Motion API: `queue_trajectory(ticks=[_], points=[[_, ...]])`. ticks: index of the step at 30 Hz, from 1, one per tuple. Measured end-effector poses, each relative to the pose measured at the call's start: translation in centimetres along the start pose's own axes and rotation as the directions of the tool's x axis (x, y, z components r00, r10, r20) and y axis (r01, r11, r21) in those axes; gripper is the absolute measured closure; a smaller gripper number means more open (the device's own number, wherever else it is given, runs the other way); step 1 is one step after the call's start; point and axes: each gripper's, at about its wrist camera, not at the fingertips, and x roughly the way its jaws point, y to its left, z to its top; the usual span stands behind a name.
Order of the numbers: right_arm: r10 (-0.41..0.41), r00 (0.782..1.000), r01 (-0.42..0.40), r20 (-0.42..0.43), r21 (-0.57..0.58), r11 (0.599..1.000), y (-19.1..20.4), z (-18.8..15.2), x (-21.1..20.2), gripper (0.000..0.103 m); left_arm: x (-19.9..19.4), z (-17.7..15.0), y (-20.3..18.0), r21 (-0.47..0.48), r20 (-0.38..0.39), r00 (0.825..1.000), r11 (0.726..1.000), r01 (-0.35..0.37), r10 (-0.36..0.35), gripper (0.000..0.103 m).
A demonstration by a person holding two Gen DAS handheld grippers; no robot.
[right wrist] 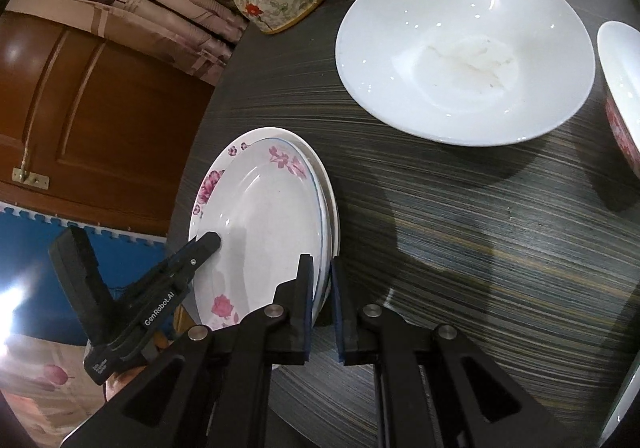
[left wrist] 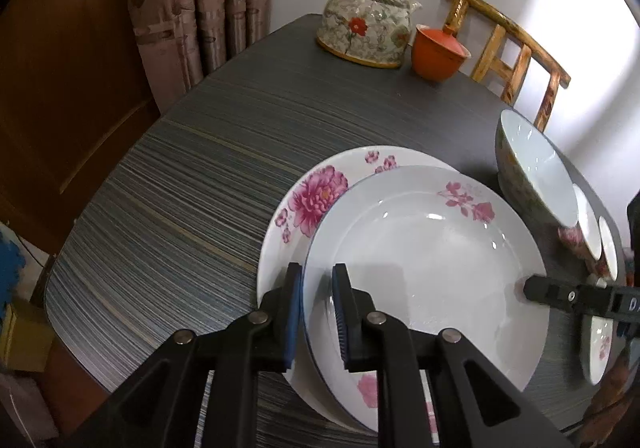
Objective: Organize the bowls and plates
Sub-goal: 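Carry the deep plate over the peony plate and lower it on top, then open both grippers and lift away from the stacked plates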
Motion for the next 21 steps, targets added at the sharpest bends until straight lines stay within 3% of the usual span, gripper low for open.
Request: queue_trajectory(ticks=[6, 21], points=[[0.007, 1.000, -0.007, 0.007, -0.001, 1.000, 0.2, 0.0, 0.0, 0.093, -1.7, 0.9, 0.5, -0.011, 0.083, 0.996, 1.000, -0.019, 0.020, 0.076], [-0.007, 0.998, 0.009, 0.060, -0.035, 0.999, 0.1, 0.1, -0.4, 0.091, -1.6, 0.6, 0.6, -0.010, 0.065, 0.998, 1.000, -0.020, 0.021, 0.073]])
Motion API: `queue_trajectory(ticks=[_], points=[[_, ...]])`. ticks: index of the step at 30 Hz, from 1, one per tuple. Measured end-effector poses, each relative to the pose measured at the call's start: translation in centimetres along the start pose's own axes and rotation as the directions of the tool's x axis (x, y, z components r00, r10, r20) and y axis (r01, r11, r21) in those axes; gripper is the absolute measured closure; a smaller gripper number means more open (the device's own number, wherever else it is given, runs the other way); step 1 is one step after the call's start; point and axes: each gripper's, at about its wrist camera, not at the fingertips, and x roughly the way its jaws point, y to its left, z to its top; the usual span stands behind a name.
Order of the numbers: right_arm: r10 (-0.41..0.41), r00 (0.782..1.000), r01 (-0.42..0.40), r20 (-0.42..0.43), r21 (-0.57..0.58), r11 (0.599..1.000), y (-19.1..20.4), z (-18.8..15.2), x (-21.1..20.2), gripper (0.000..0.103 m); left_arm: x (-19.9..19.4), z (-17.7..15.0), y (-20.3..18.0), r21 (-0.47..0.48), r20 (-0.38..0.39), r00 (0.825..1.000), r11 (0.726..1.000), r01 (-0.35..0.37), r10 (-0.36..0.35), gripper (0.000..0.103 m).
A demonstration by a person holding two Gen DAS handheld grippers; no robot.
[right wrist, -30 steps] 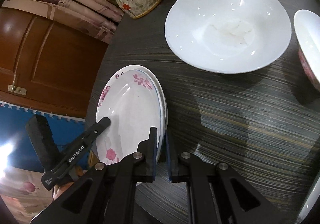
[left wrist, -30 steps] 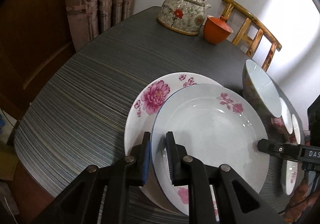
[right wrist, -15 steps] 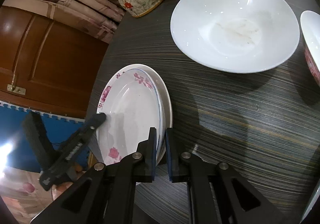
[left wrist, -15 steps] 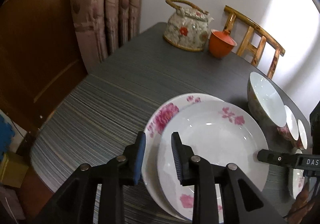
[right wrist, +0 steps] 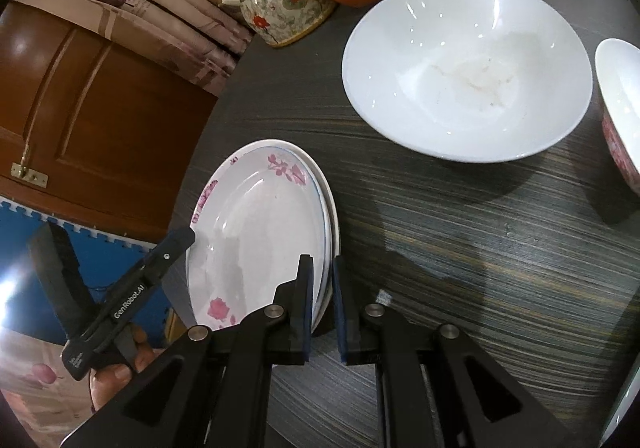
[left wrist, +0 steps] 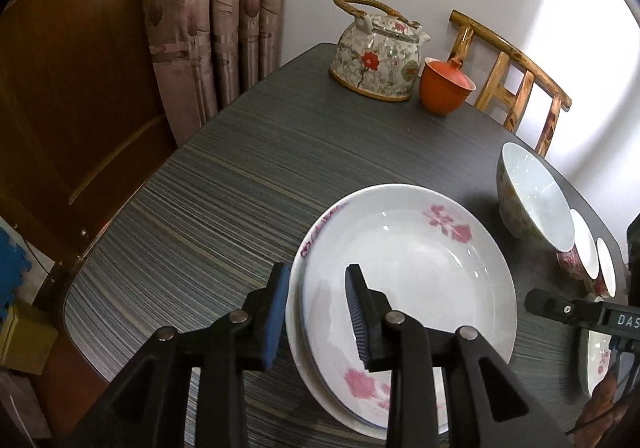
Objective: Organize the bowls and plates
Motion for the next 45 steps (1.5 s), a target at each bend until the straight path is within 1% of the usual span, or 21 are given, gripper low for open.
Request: queue_trajectory(ticks=[2, 7, 12, 16, 19, 22, 23, 26, 34, 40, 45], points=[[0.000, 1.000, 0.000, 0.014, 0.006, 1.000, -0.1, -0.1, -0.3, 0.091, 0.0, 0.0, 0.0, 0.002, 0.001, 1.000, 1.000, 0.000, 0.000, 0.073], [-0.018, 0.999, 0.019, 0.050, -0.029, 0.999, 0.0, -0.8, -1.2, 0.091, -0.1, 0.0, -0.3, 0.012, 0.007, 1.000, 1.000, 0.005, -0.005, 0.073], [-0.008, 0.997, 0.010, 0.070, -0.036, 0.999, -0.2, -1.9, -2.2, 0.091, -0.1, -0.2, -0.9, 0.034, 0.008, 1.000, 0.999, -0.007, 0.007, 0.071], [0.024, 0.995, -0.023, 0.093, -0.016, 1.000, -0.8, -3.0, -3.1, 0.091, -0.3, -0.3, -1.3, 0.052, 0.016, 1.000, 0.999, -0.013, 0.012, 0.069], [0.017, 0.993, -0.015, 0.113, -0.018, 1.000, -1.1, -4.0, -3.8, 0.091, -0.5, -0.4, -1.8, 0.073, 0.020, 1.000, 0.997, -0.009, 0.007, 0.069], [0.049, 0.988, -0.051, 0.145, 0.006, 0.999, -2.1, -5.3, -4.9, 0.091, -0.5, -0.8, -2.6, 0.100, 0.023, 1.000, 0.995, -0.011, 0.009, 0.069], [0.049, 0.987, -0.052, 0.155, 0.011, 0.999, -2.4, -5.7, -5.2, 0.090, -0.5, -0.9, -2.8, 0.110, 0.021, 1.000, 0.994, -0.011, 0.009, 0.069], [0.048, 0.982, -0.057, 0.180, 0.044, 0.997, -3.6, -7.1, -6.2, 0.085, -0.6, -1.2, -3.6, 0.145, 0.026, 1.000, 0.989, -0.019, 0.015, 0.069], [0.006, 0.973, -0.032, 0.229, 0.109, 0.994, -7.1, -10.1, -9.3, 0.083, -1.2, -2.1, -5.3, 0.201, 0.045, 0.999, 0.979, -0.030, 0.022, 0.069], [-0.042, 0.956, 0.009, 0.290, 0.114, 0.993, -8.7, -11.8, -12.3, 0.074, -1.4, -3.5, -7.4, 0.247, 0.035, 0.999, 0.969, -0.022, 0.014, 0.069], [-0.090, 0.929, 0.045, 0.359, 0.131, 0.990, -10.5, -13.4, -15.1, 0.071, -1.7, -4.8, -9.8, 0.301, 0.036, 0.999, 0.953, -0.018, 0.007, 0.069]])
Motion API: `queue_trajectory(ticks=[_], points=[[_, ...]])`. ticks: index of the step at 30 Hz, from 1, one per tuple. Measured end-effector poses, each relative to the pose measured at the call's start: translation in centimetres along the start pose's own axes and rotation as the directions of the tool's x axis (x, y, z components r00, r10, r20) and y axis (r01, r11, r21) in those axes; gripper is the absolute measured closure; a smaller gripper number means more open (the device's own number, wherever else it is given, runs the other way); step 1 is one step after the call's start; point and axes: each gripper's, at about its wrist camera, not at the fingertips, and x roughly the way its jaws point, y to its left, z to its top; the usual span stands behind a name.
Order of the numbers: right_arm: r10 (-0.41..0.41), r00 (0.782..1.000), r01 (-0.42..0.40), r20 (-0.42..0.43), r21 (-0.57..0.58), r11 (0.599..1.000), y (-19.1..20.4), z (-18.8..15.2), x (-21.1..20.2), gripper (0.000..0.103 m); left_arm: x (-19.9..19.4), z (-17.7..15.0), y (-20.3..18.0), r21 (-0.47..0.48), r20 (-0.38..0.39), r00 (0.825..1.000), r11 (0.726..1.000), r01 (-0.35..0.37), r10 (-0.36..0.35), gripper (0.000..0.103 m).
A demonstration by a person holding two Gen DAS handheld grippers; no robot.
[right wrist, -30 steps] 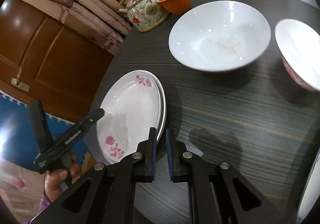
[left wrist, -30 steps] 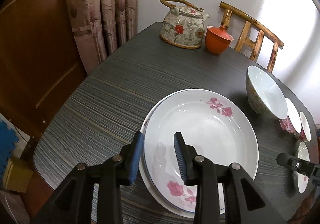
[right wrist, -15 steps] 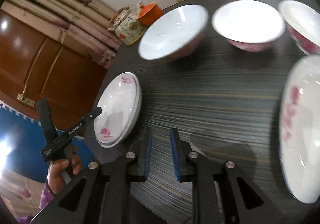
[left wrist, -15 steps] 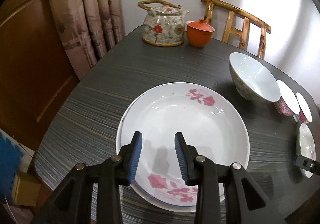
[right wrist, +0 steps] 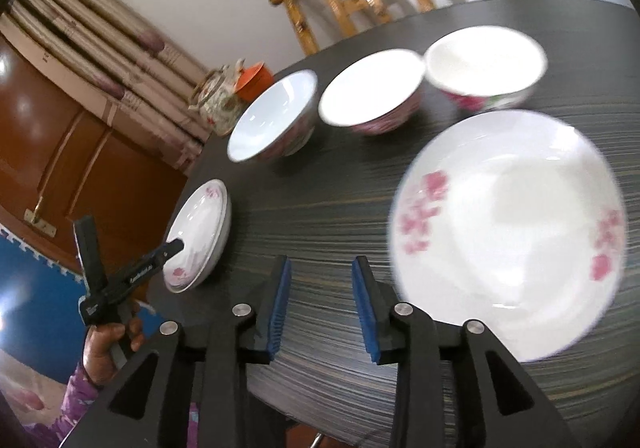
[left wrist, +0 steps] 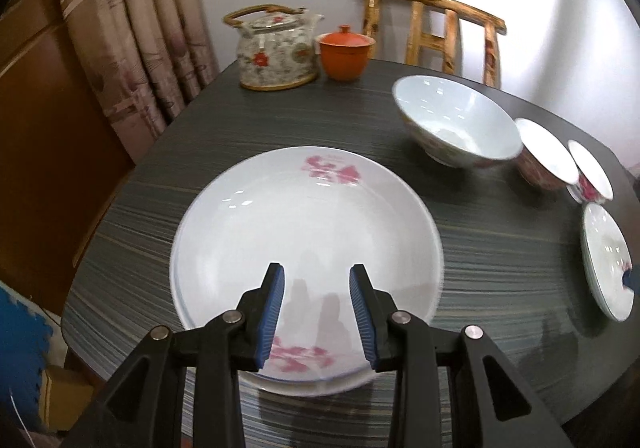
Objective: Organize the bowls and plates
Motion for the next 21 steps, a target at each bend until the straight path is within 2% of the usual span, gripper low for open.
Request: queue_trajectory(ticks=[12, 18, 21], points=[[-0.120, 0.983, 0.100, 0.141, 0.141, 0.985, -8.0, -0.7, -6.0, 0.069, -1.1, -1.3, -7.0, 0.078, -0.015, 0.998, 0.995, 0.066, -0.065, 0.068], [-0.192, 0.967, 0.161, 0.166, 0.185, 0.969, -11.5, -1.8, -7.7, 0.068, -0.8, -1.5, -11.7, 0.135, -0.065, 0.988, 0.980, 0.150, -0.142, 0.068], [-0.203, 0.966, 0.167, 0.160, 0.211, 0.963, -12.9, -2.4, -7.7, 0.068, -0.2, -1.5, -14.0, 0.123, -0.115, 0.971, 0.967, 0.223, -0.209, 0.068]])
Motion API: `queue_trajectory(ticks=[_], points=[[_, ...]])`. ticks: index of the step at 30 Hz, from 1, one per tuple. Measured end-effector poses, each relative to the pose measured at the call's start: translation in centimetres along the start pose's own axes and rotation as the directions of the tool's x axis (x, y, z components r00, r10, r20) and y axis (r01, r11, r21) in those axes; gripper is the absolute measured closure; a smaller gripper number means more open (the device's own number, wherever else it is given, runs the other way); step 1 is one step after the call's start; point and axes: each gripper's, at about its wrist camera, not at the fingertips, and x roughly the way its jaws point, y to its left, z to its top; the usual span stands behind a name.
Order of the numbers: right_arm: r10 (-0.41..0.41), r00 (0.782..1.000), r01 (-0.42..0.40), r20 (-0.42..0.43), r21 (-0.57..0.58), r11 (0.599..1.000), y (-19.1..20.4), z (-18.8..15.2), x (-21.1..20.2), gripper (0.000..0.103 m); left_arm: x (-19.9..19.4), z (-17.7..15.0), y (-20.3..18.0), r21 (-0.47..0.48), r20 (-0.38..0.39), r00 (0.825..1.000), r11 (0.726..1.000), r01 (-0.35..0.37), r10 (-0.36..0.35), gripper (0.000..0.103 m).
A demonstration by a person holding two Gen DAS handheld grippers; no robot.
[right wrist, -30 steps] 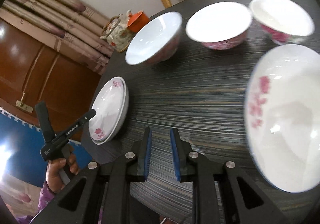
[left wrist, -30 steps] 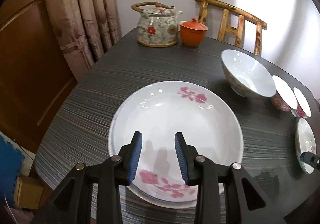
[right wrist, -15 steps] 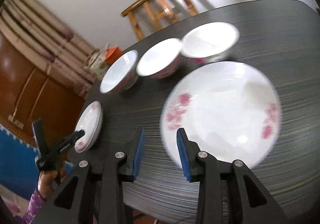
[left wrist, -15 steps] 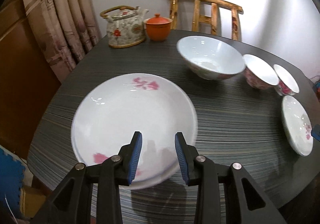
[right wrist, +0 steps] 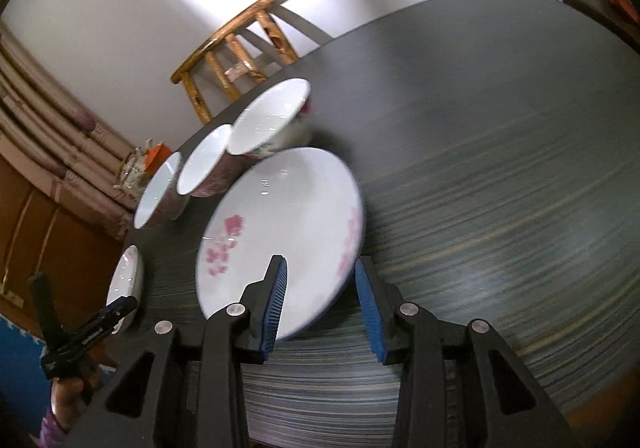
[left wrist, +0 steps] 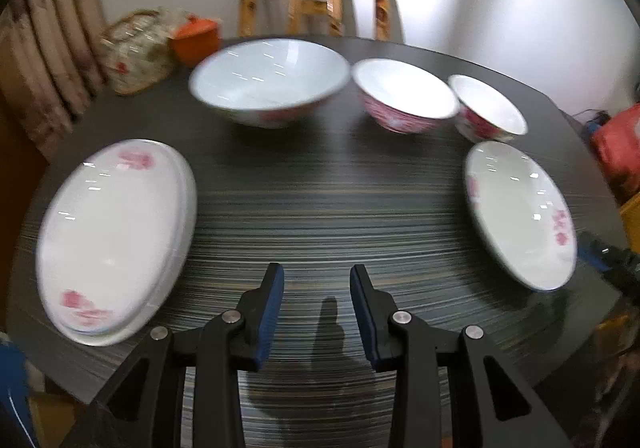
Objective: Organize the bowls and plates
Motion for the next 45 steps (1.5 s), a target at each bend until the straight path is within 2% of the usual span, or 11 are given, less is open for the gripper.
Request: queue_trajectory(ticks=[5, 13, 15, 18, 24, 27, 30, 35, 40, 44, 45], points=[[0.014, 1.000, -0.015, 0.001, 0.038, 0.999, -1.6, -0.2, 0.3, 0.068, 1.5, 0.9, -2.8, -0.017, -0.045, 0.994, 0.995, 0.098, -0.099, 0.068], [0.037, 0.999, -0.037, 0.002, 0.082, 0.996, -3.5, 0.4, 0.9, 0.068, 3.9, 2.2, -5.2, -0.118, -0.097, 0.963, 0.964, 0.240, -0.252, 0.068], [0.052, 0.999, -0.052, 0.001, 0.092, 0.994, -3.7, 0.5, 1.3, 0.068, 4.2, 2.6, -5.7, -0.117, -0.098, 0.959, 0.960, 0.255, -0.266, 0.068], [0.059, 0.998, -0.058, -0.011, 0.087, 0.995, -3.7, 0.7, 2.0, 0.068, 4.9, 3.2, -6.5, -0.091, -0.112, 0.967, 0.972, 0.219, -0.228, 0.068], [0.082, 0.996, -0.079, -0.035, 0.073, 0.994, -3.1, 1.6, 3.3, 0.068, 6.0, 3.7, -6.7, -0.084, -0.127, 0.967, 0.973, 0.213, -0.223, 0.068], [0.081, 0.995, -0.078, -0.056, 0.049, 0.996, -2.7, 2.0, 3.9, 0.074, 6.2, 3.9, -6.9, -0.062, -0.136, 0.968, 0.977, 0.203, -0.210, 0.068], [0.071, 0.994, -0.068, -0.080, 0.037, 0.997, -2.5, 2.1, 4.4, 0.087, 5.6, 4.2, -6.4, -0.050, -0.106, 0.972, 0.977, 0.205, -0.210, 0.068], [0.106, 0.990, -0.100, -0.089, 0.070, 0.993, -3.2, 2.0, 4.5, 0.088, 4.8, 4.1, -4.9, -0.134, -0.075, 0.937, 0.934, 0.331, -0.342, 0.068], [0.114, 0.989, -0.109, -0.095, 0.064, 0.992, -3.0, 1.9, 4.6, 0.088, 5.3, 4.5, -7.2, -0.044, -0.112, 0.929, 0.935, 0.351, -0.354, 0.067], [0.122, 0.987, -0.116, -0.101, 0.060, 0.991, -2.8, 1.9, 4.8, 0.088, 6.0, 4.4, -8.5, -0.011, -0.133, 0.933, 0.941, 0.337, -0.335, 0.067], [0.122, 0.987, -0.116, -0.102, 0.060, 0.991, -2.8, 2.0, 4.8, 0.088, 6.2, 4.4, -8.5, -0.016, -0.135, 0.928, 0.938, 0.347, -0.346, 0.067]])
